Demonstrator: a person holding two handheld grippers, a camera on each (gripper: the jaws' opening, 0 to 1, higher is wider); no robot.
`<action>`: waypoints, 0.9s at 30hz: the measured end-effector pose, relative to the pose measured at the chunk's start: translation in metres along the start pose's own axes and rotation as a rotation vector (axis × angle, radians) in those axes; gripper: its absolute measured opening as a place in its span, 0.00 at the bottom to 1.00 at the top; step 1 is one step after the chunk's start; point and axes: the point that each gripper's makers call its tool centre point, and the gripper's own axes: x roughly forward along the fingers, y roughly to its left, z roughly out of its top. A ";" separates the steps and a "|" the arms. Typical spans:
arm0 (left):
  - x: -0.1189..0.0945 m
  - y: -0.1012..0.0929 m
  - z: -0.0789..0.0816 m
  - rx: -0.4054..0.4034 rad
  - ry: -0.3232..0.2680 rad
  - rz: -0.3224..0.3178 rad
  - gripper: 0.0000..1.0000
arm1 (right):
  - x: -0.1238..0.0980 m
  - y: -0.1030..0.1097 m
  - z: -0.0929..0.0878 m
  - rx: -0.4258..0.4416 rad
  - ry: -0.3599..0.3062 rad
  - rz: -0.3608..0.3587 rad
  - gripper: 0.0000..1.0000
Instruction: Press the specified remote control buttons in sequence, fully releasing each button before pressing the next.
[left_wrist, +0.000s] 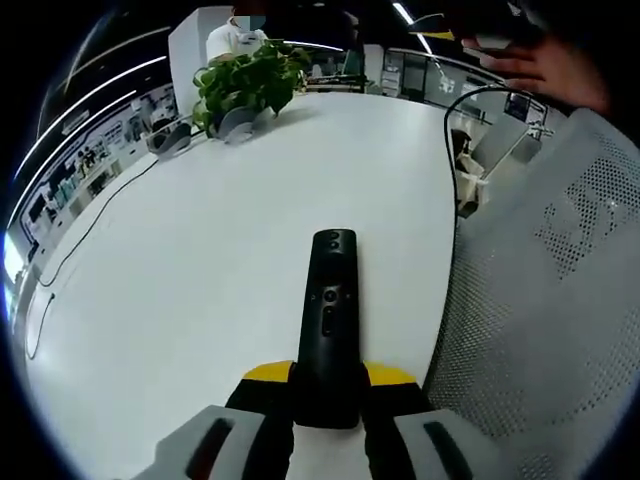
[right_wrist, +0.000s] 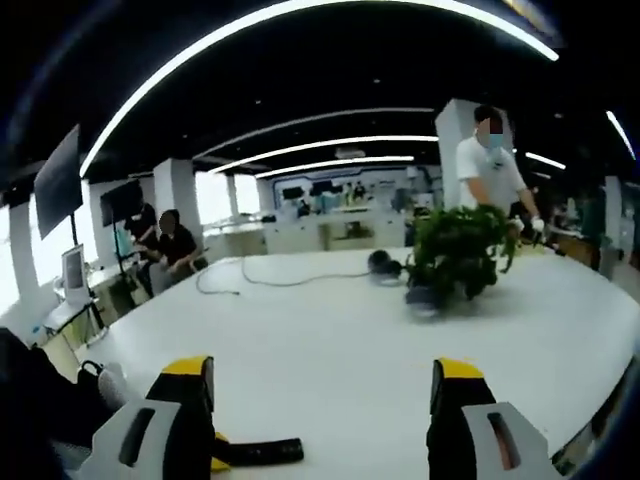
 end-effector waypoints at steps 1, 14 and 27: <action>0.000 0.000 0.000 0.001 0.001 0.001 0.25 | 0.000 -0.001 -0.001 -0.006 0.000 -0.013 0.93; 0.002 0.001 0.001 0.015 0.068 -0.017 0.25 | 0.001 -0.012 -0.010 -0.111 0.040 -0.091 0.88; 0.002 0.007 -0.001 0.078 0.127 -0.064 0.25 | 0.001 -0.017 -0.025 -0.101 0.117 -0.106 0.98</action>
